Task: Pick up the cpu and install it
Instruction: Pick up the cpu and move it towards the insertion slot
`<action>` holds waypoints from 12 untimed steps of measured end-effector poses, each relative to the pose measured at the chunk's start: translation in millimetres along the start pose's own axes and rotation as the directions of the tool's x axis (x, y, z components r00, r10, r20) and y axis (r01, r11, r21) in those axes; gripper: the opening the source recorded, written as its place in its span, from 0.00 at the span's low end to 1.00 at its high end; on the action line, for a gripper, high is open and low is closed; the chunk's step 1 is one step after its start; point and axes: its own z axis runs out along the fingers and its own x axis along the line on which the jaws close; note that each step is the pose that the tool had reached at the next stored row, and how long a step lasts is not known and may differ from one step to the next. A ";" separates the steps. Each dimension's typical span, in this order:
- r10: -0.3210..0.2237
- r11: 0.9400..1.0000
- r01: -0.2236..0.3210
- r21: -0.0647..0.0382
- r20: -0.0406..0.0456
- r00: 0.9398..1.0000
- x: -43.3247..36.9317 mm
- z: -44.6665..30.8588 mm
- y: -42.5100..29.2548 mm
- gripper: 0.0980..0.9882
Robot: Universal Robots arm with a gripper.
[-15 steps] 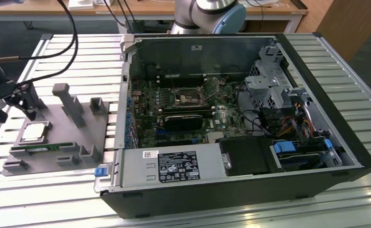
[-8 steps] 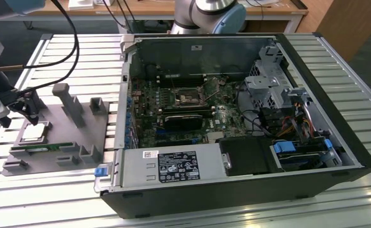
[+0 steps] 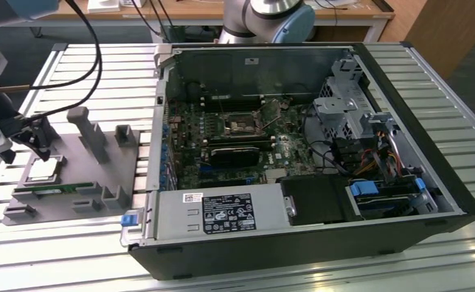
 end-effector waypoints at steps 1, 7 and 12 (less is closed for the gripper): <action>0.008 1.000 -0.008 0.000 0.000 1.000 0.0 1.1 0.1 0.61; 0.012 1.000 -0.012 0.002 0.001 1.000 0.0 5.6 0.0 0.61; 0.012 1.000 -0.012 0.002 0.001 1.000 -0.1 11.2 -0.3 0.63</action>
